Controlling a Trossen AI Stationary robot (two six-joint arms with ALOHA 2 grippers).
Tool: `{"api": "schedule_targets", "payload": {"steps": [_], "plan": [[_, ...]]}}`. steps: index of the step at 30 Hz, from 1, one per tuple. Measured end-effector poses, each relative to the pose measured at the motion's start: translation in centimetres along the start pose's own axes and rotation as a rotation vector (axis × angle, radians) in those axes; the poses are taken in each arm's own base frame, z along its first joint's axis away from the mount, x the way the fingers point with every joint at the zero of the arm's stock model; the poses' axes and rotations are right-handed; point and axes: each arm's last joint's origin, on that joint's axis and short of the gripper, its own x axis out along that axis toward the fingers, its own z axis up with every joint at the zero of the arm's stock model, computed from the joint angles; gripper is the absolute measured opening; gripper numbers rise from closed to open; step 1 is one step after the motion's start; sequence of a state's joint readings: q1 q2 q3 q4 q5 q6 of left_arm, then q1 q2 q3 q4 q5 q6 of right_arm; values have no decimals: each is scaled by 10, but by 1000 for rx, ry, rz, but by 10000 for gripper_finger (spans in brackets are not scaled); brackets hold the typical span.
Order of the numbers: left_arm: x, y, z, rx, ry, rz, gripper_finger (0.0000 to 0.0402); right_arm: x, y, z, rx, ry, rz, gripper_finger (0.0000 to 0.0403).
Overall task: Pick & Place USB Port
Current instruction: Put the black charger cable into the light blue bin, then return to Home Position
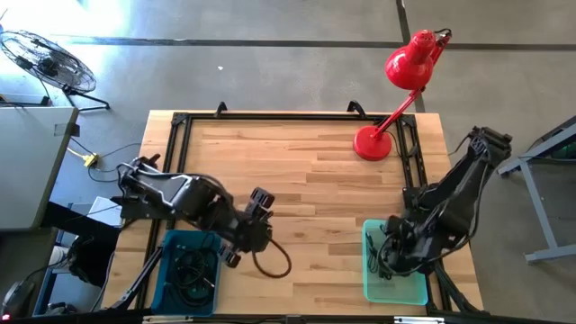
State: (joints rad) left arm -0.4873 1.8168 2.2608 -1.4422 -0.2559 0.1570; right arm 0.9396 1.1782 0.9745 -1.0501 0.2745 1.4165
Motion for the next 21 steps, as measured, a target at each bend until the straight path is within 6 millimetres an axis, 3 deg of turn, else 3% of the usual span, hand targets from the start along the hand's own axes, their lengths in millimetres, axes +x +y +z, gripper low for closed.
{"api": "schedule_targets", "payload": {"steps": [8, 16, 21], "plan": [[-7, -26, 4, -45, -19, 8, 161, 37, -12, -23, 10, 118, 22, 10], [-12, -37, 4, -32, -21, 85, 161, 27, -20, -12, -30, 91, 78, 79], [-12, -33, -7, -10, 88, 194, 161, 11, -30, 2, -36, 7, 151, 137]]}}
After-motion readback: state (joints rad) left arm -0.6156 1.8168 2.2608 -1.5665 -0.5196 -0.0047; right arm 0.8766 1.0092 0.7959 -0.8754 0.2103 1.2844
